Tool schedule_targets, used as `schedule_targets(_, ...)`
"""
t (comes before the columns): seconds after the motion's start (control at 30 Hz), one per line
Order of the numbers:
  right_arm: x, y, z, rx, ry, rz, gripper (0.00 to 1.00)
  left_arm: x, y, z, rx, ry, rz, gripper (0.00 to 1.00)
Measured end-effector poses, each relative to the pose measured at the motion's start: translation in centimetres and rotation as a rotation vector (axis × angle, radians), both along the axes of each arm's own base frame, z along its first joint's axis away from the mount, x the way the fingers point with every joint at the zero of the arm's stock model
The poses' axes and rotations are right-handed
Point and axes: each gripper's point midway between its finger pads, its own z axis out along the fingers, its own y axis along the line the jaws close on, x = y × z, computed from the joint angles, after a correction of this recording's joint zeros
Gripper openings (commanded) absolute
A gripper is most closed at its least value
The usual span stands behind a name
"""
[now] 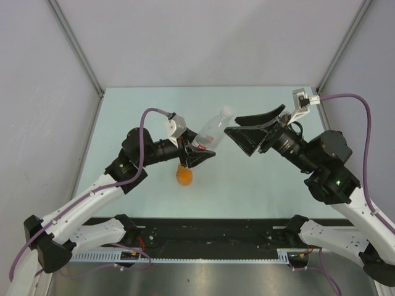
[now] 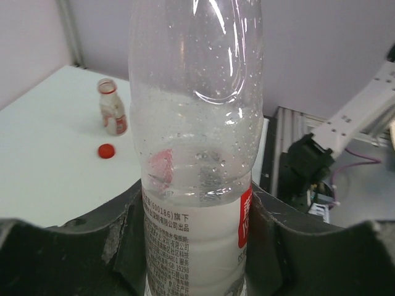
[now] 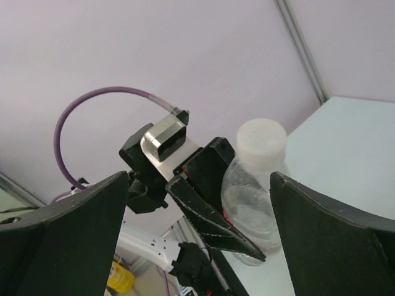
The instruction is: Unscrew the bottle caps
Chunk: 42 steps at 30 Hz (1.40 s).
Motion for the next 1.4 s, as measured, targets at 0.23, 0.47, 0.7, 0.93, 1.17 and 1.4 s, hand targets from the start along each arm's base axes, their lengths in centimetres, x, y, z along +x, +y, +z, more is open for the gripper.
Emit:
schedule_targets(0.23, 2.1, -1.8, -0.1, 0.026, 0.083, -0.153, 0.81, 2.1, 0.0, -1.2, 0.060, -0.037, 0.192, 0.00)
schedule_targets(0.47, 4.8, -2.8, -2.3, -0.002, 0.191, -0.305, 0.36, 3.2, -0.2, -2.7, 0.154, -0.107, 0.386, 0.00)
schedule_targets(0.7, 6.5, -2.9, -4.2, -0.041, 0.258, -0.391, 0.71, 5.3, 1.1, -3.5, 0.205, -0.122, 0.601, 0.00)
schedule_targets(0.93, 7.3, -2.6, -5.3, -0.070, 0.278, -0.422, 0.77, 5.4, 1.0, -3.8, 0.232, -0.151, 0.665, 0.00)
schedule_targets(1.17, 8.2, -2.0, -6.1, -0.096, 0.283, -0.435, 0.72, 5.0, 0.9, -3.6, 0.234, -0.167, 0.679, 0.00)
schedule_targets(1.4, 8.7, -1.3, -5.5, -0.079, 0.260, -0.431, 0.66, 4.7, 0.7, -3.6, 0.237, -0.176, 0.671, 0.00)
